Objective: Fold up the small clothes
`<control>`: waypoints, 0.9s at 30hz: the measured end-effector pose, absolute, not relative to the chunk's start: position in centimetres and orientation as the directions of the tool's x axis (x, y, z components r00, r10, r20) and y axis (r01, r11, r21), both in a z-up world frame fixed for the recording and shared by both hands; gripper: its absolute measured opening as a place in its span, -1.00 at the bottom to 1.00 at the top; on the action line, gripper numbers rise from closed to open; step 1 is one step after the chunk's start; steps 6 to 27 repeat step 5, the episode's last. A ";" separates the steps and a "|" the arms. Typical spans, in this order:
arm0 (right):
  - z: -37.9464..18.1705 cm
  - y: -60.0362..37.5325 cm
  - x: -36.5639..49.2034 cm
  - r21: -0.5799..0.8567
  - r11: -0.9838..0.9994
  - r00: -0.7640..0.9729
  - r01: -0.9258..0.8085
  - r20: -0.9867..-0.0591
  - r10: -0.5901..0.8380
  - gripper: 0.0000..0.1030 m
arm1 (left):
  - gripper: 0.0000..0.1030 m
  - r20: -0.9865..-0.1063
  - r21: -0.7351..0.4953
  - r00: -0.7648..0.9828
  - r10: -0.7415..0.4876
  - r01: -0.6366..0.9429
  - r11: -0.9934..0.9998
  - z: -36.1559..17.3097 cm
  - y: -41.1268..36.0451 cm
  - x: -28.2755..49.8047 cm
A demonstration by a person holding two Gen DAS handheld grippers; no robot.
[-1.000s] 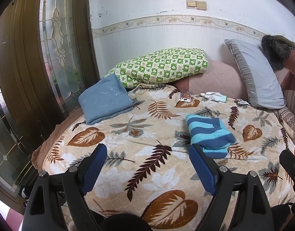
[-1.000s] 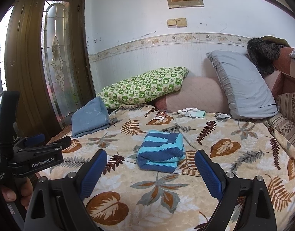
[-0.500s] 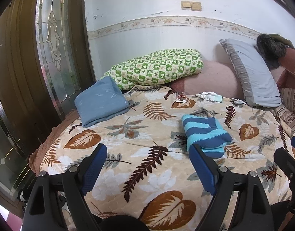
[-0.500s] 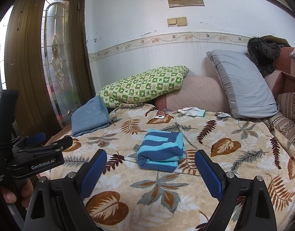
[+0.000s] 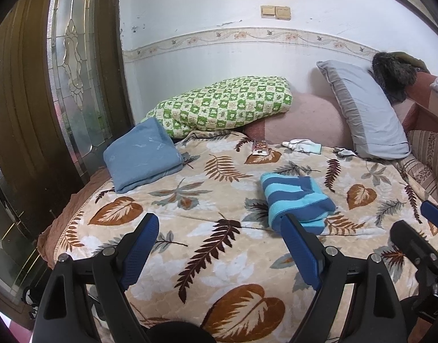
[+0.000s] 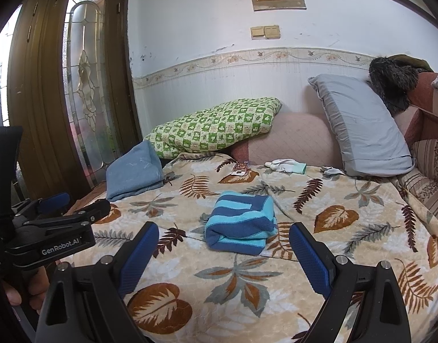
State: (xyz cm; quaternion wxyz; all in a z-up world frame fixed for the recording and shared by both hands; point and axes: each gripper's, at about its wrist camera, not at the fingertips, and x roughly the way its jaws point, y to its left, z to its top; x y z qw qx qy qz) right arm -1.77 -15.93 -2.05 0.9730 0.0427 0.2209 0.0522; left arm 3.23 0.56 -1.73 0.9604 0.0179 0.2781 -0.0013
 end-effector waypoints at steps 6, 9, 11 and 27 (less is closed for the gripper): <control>-2.3 -15.9 -1.5 0.102 0.991 0.895 -0.083 -0.429 0.119 0.83 | 0.70 -0.533 0.016 0.846 -0.016 0.029 0.999 -1.8 0.3 3.3; -2.3 -15.9 -1.5 0.102 0.991 0.895 -0.083 -0.429 0.119 0.83 | 0.70 -0.533 0.016 0.846 -0.016 0.029 0.999 -1.8 0.3 3.3; -2.3 -15.9 -1.5 0.102 0.991 0.895 -0.083 -0.429 0.119 0.83 | 0.70 -0.533 0.016 0.846 -0.016 0.029 0.999 -1.8 0.3 3.3; -2.3 -15.9 -1.5 0.102 0.991 0.895 -0.083 -0.429 0.119 0.83 | 0.70 -0.533 0.016 0.846 -0.016 0.029 0.999 -1.8 0.3 3.3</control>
